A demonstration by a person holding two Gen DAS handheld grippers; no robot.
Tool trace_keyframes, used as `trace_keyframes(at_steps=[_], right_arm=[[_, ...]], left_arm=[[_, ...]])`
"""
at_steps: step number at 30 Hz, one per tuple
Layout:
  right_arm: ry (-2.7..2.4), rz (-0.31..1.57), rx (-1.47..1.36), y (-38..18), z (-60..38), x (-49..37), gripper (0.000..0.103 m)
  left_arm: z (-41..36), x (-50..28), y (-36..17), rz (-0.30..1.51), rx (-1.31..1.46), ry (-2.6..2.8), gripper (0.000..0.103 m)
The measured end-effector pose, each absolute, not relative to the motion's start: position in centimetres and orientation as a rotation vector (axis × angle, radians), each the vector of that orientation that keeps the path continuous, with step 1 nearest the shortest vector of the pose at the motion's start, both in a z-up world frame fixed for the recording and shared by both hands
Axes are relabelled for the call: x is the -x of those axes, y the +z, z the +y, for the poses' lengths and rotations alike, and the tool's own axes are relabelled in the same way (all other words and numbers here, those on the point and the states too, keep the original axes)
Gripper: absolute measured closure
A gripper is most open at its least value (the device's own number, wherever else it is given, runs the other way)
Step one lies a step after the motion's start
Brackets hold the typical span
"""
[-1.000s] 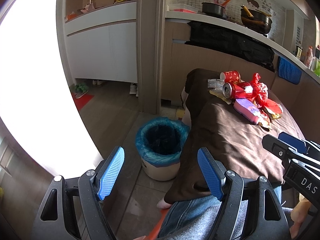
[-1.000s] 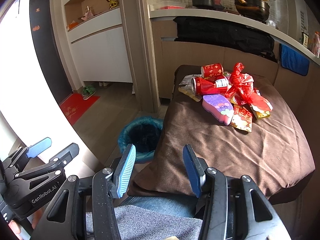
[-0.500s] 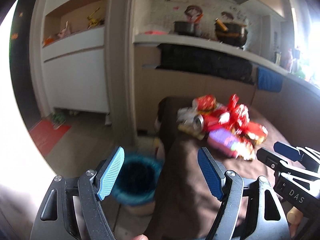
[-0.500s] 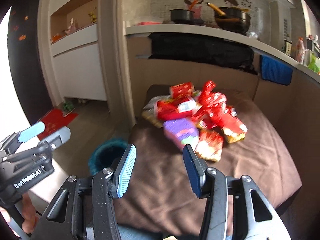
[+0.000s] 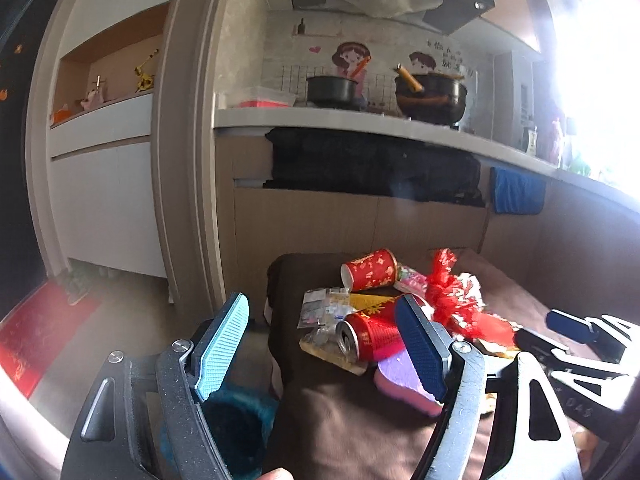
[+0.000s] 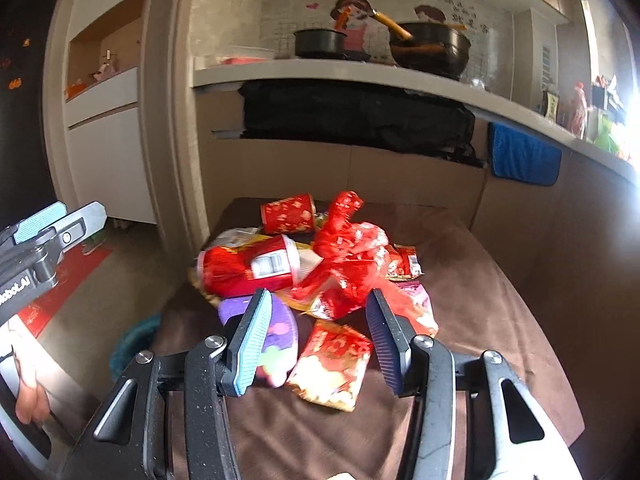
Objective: Collect trash
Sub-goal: 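Move the right tool to the purple sponge while the left tool approaches the red can, then close the right gripper on the purple sponge and lift it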
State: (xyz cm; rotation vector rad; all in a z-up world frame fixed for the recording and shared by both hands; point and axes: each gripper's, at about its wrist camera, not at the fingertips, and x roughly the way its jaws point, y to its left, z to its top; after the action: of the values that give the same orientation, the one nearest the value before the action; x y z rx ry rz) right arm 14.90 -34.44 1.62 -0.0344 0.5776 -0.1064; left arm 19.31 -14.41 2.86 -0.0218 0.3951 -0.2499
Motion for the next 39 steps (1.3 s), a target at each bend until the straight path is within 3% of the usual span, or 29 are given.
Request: trace_keyframes(at_steps=[7,21,27,39], right_arm=[[-0.061,0.64,-0.005,-0.9,-37.3,-17.2,0.057],[0.259,0.83,0.121,-6.7,-31.4,-22.9,0.057],[0.257,0.831,0.103,-6.9,-31.3,-24.7,0.056],[0.276,0.794,0.289,-7.6,-29.4,-23.6,0.049]], left_arm=[[-16.6,-23.5,0.0,0.475,-0.072,-0.219,0.026],[-15.8,-27.5,-3.7,0.623,-0.054,-0.253,0.027],[-14.7,-28.2,-4.6,0.657,-0.009,-0.248,0.038],[-14.4,-28.8,-5.1,0.694,0.021,-0.275,0.045]])
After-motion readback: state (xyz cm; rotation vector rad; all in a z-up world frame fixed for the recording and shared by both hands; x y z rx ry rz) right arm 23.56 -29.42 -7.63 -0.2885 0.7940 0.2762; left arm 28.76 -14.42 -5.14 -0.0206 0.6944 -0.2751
